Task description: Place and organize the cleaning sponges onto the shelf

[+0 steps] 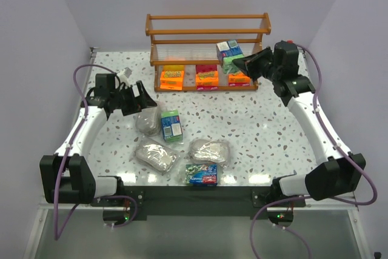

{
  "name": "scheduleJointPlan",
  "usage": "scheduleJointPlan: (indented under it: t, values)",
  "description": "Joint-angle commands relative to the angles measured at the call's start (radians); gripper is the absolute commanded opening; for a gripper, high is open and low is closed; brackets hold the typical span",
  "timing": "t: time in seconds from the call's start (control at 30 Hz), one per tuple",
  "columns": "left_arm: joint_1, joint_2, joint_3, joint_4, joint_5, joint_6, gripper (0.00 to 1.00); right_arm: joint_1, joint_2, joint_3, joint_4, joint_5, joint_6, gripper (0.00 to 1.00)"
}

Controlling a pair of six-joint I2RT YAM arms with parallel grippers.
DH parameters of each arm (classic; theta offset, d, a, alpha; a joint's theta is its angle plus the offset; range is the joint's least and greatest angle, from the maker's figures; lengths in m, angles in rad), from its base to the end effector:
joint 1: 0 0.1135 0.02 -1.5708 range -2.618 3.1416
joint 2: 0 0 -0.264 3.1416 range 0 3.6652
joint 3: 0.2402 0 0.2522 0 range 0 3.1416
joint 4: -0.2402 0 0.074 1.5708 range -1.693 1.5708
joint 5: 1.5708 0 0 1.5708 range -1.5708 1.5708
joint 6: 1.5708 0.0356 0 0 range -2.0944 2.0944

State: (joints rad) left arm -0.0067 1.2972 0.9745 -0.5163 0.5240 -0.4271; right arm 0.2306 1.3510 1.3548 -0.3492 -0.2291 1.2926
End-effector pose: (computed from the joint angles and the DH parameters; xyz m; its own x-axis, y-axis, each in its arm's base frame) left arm 0.2699 -0.0196 0.2689 -0.8180 -0.3532 -0.4540 0.0014 0.7881 -0.6156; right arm 0.2994 0.0786 0.3953 -0.5046 0.8434 -0.1845 0.1987 0.3214 0.9259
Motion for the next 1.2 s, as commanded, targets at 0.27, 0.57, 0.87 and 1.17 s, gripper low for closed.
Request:
scheduleJointPlan:
  t: [0.27, 0.57, 0.87, 1.17]
  values:
    - [0.001, -0.012, 0.017, 0.033, 0.019, -0.002, 0.93, -0.025, -0.039, -0.089, 0.071, -0.107, -0.036, 0.0]
    - [0.001, -0.012, 0.021, 0.029, 0.015, -0.001, 0.93, -0.103, 0.077, -0.143, 0.301, -0.019, -0.056, 0.0]
    - [0.001, -0.013, 0.023, 0.016, 0.002, 0.008, 0.93, -0.166, 0.24, -0.167, 0.637, -0.041, -0.036, 0.0]
    - [0.001, -0.012, 0.026, 0.009, -0.007, 0.011, 0.93, -0.169, 0.378, -0.171, 0.877, -0.007, 0.04, 0.0]
